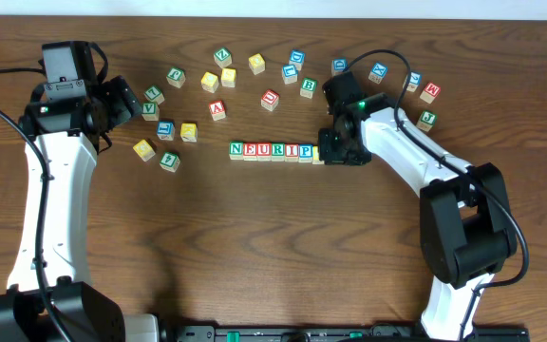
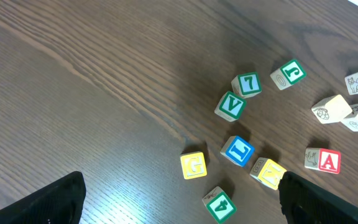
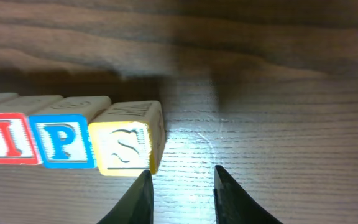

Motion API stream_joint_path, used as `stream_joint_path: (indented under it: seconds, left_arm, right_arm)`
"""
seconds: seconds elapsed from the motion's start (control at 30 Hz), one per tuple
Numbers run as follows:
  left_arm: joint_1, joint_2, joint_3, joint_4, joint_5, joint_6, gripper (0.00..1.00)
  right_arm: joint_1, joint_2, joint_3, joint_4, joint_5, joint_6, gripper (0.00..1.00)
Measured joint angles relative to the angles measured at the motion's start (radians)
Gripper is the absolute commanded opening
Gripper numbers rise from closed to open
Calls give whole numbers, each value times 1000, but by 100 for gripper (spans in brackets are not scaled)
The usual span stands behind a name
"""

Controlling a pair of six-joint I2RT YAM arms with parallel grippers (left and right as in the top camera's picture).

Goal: Spell out NEURIPS
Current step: 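Reposition the right gripper and push S leftward against P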

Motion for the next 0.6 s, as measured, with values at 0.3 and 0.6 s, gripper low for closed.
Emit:
stream_joint_path:
  seconds: [0.3,0.6]
  left_arm:
    - [0,0,0,0,0,0,98]
    - [0,0,0,0,0,0,98]
  right_arm:
    - [0,0,53,-65,-4,-1,15]
    - [47,0,55,-110,-23,-9,1]
